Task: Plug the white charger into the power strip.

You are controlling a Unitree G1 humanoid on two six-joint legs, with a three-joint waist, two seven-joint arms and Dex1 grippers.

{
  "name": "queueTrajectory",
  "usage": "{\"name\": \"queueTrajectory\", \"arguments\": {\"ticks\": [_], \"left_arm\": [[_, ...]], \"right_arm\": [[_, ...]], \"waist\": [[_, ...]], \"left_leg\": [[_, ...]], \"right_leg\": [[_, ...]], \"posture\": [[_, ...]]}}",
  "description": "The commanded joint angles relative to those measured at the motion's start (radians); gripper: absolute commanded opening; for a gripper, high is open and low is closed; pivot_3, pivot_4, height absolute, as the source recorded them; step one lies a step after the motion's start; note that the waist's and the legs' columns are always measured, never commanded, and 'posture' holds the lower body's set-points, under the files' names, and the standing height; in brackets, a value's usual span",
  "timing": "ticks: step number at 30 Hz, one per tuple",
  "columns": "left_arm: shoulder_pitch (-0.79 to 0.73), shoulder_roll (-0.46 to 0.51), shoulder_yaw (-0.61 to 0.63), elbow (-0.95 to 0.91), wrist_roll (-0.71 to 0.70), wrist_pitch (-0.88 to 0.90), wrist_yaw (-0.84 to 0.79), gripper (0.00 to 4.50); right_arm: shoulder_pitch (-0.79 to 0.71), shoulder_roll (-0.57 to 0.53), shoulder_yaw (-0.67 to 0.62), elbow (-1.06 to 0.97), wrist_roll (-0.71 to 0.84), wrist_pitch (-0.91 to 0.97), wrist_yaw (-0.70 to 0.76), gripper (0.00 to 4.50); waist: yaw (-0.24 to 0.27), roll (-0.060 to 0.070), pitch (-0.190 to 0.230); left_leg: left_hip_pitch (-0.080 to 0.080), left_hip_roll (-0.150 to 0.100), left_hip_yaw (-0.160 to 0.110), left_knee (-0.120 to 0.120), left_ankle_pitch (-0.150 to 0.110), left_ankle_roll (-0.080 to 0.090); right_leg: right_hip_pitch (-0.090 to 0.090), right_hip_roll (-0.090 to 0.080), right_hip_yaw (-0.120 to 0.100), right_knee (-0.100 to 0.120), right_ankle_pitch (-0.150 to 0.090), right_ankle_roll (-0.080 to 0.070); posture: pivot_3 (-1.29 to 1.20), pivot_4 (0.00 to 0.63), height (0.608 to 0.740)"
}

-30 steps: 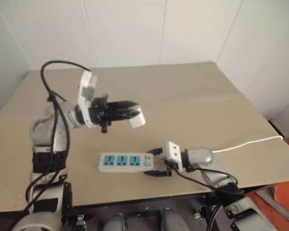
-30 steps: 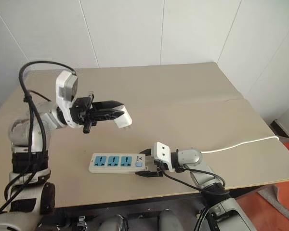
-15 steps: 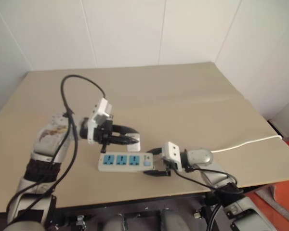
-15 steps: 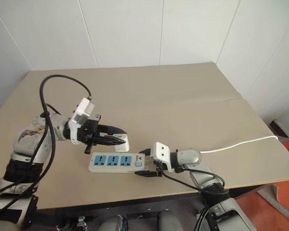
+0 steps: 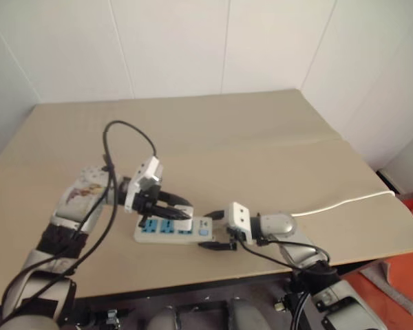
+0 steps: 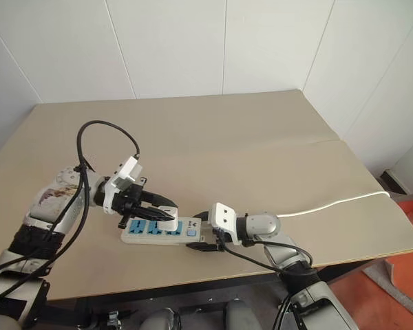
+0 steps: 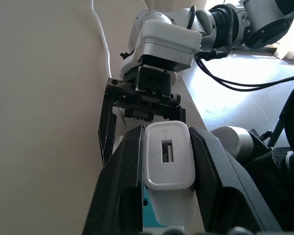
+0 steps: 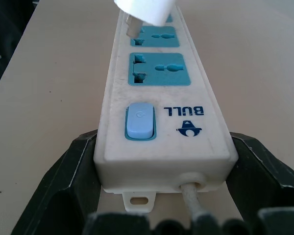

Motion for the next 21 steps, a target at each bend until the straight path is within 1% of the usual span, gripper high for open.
{"name": "queueTrajectory", "arguments": {"ticks": [1, 21], "left_arm": [[-0.037, -0.011, -0.006, 0.032, 0.018, -0.046, -0.011, 1.07], [-0.048, -0.068, -0.047, 0.159, 0.098, -0.130, -0.026, 1.07]], "right_arm": [[0.033, -0.005, 0.053, 0.059, -0.088, 0.030, -0.033, 3.41], [0.049, -0.010, 0.054, 0.036, -0.090, 0.036, -0.043, 3.41]], "waist": [[-0.001, 0.000, 0.000], [0.000, 0.000, 0.000]], "left_leg": [[0.000, 0.000, 0.000, 0.000, 0.000, 0.000], [0.000, 0.000, 0.000, -0.002, 0.000, 0.000]], "right_leg": [[0.000, 0.000, 0.000, 0.000, 0.000, 0.000], [-0.001, 0.001, 0.000, -0.001, 0.000, -0.001]], "posture": [[0.00, 0.150, 0.740], [0.00, 0.150, 0.740]]}}
